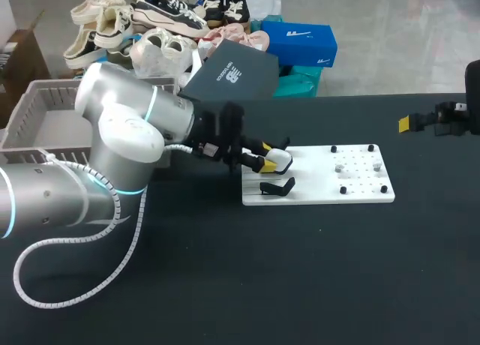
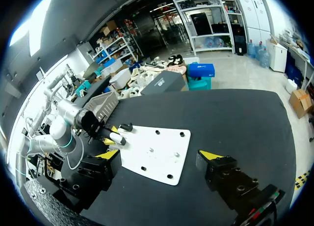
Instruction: Pick up each earbud case from the left stands, insert the matching earbuds, close the lid, and place the case in the box.
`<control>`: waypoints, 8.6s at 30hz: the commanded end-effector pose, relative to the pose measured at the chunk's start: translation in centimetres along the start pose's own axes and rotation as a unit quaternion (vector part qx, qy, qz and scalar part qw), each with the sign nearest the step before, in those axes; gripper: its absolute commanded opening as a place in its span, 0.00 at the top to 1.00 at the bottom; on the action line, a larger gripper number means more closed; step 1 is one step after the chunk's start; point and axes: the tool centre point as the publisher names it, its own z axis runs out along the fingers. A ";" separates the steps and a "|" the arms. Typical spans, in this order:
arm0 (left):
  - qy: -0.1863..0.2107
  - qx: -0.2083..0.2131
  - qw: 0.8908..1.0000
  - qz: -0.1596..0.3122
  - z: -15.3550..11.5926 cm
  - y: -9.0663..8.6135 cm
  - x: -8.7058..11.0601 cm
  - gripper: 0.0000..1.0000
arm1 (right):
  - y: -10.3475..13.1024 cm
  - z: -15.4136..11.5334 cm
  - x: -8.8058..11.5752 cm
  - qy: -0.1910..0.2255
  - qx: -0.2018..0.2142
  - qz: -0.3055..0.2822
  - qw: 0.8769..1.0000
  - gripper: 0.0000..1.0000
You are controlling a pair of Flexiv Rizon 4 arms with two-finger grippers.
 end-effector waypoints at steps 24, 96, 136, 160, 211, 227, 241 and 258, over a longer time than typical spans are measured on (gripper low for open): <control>-0.034 -0.004 0.999 0.020 -1.6 -0.8 -1.0 1.00 | -0.1 0.0 0.0 0.001 -0.002 0.000 1.000 0.00; -0.204 0.015 0.977 0.054 -7.9 -14.1 -10.1 1.00 | -0.1 0.0 0.0 0.001 -0.002 0.000 1.000 0.00; -0.181 0.024 0.983 0.027 -0.9 -10.8 -9.1 1.00 | 8.9 -3.1 6.2 0.004 -0.025 -0.141 0.990 0.00; -0.186 0.012 0.981 0.047 0.2 -10.5 -8.7 1.00 | 13.3 0.7 8.0 0.062 -0.033 -0.170 0.983 0.00; -0.186 0.012 0.981 0.047 0.2 -10.5 -8.7 1.00 | 14.2 7.5 6.2 0.116 -0.022 -0.161 0.980 0.00; -0.186 0.012 0.981 0.047 0.2 -10.5 -8.7 1.00 | 13.9 8.0 5.9 0.118 -0.013 -0.157 0.980 0.00; -0.186 0.012 0.981 0.047 0.2 -10.5 -8.7 1.00 | 13.8 8.0 5.6 0.116 -0.007 -0.155 0.981 0.00; -0.186 0.012 0.981 0.047 0.2 -10.5 -8.7 1.00 | 13.6 6.9 3.7 0.089 0.013 -0.165 0.982 0.00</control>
